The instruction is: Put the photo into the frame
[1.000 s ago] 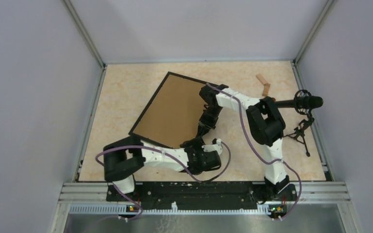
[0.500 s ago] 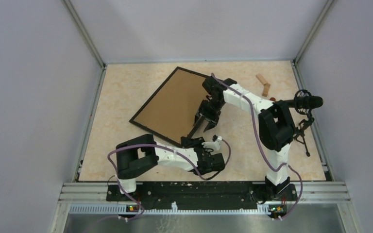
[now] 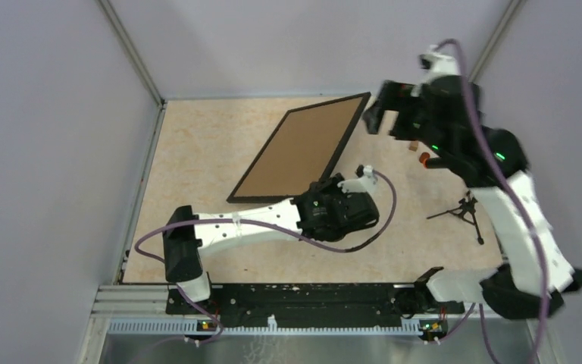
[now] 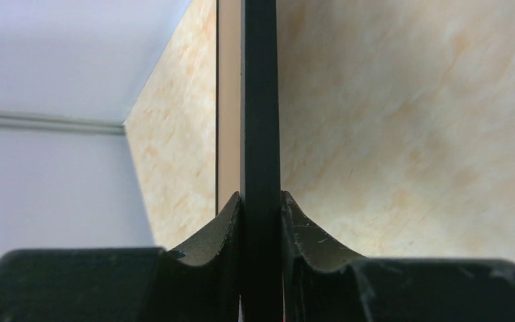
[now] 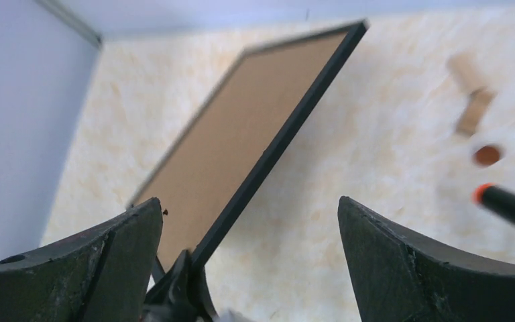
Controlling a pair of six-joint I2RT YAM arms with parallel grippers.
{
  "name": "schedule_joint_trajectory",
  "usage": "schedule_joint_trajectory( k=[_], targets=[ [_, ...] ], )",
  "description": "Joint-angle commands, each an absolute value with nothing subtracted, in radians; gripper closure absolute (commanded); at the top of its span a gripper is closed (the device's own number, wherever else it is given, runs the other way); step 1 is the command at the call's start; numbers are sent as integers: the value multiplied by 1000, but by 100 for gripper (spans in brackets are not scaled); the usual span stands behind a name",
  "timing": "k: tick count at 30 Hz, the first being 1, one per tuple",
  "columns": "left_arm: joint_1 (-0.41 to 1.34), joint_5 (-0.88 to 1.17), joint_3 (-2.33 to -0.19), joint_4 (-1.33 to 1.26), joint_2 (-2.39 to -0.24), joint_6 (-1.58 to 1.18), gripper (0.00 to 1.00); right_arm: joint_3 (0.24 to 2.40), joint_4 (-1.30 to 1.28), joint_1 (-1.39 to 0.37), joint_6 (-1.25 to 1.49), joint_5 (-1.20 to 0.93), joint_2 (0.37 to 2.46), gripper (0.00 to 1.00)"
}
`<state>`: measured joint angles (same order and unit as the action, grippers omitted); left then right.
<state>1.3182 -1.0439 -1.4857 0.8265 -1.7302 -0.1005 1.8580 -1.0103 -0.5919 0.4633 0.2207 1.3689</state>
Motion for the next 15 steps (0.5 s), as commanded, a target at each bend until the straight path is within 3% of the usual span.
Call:
schedule_joint_trajectory(
  k=[1,5,15],
  targets=[
    [1266,-890,-1742,867,-1648,-42,100,1798,-916,-582,349,447,1125,1],
    [1196,-659,-1794,752,-1565,-26,100,1752,-843,-582,346,451,971,1],
    [673,128,-1543,506,-1245,-369,100,1601,-827,-582,379,407,894,1]
  ],
)
